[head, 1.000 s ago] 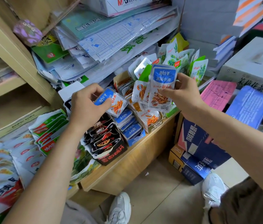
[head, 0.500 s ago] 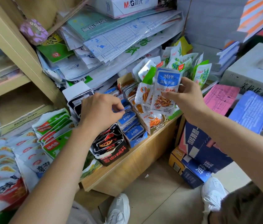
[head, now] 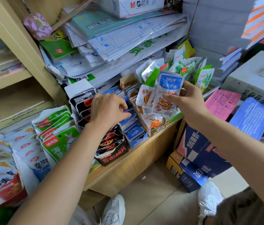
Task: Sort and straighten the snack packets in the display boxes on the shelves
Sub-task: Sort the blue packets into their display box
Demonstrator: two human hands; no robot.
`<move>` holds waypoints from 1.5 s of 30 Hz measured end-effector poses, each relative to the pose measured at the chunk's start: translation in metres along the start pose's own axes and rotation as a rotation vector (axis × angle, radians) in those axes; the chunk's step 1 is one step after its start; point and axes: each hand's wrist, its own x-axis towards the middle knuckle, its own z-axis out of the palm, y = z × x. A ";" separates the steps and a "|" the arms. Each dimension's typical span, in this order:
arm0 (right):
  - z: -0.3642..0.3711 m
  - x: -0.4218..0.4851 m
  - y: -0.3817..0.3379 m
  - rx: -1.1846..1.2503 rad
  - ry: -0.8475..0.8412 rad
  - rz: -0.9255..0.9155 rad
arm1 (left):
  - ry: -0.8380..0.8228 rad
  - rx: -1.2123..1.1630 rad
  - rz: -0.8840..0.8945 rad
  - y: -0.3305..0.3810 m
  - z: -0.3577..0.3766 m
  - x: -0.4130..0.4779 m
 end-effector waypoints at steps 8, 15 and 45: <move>-0.003 0.002 -0.001 0.046 -0.113 -0.002 | -0.118 -0.022 0.044 -0.008 -0.008 -0.006; -0.006 0.004 -0.005 0.141 -0.338 0.032 | -0.052 -0.683 -0.067 -0.003 -0.014 -0.003; 0.011 0.021 -0.012 0.439 -0.125 -0.025 | 0.255 -0.925 -0.271 -0.025 -0.030 -0.003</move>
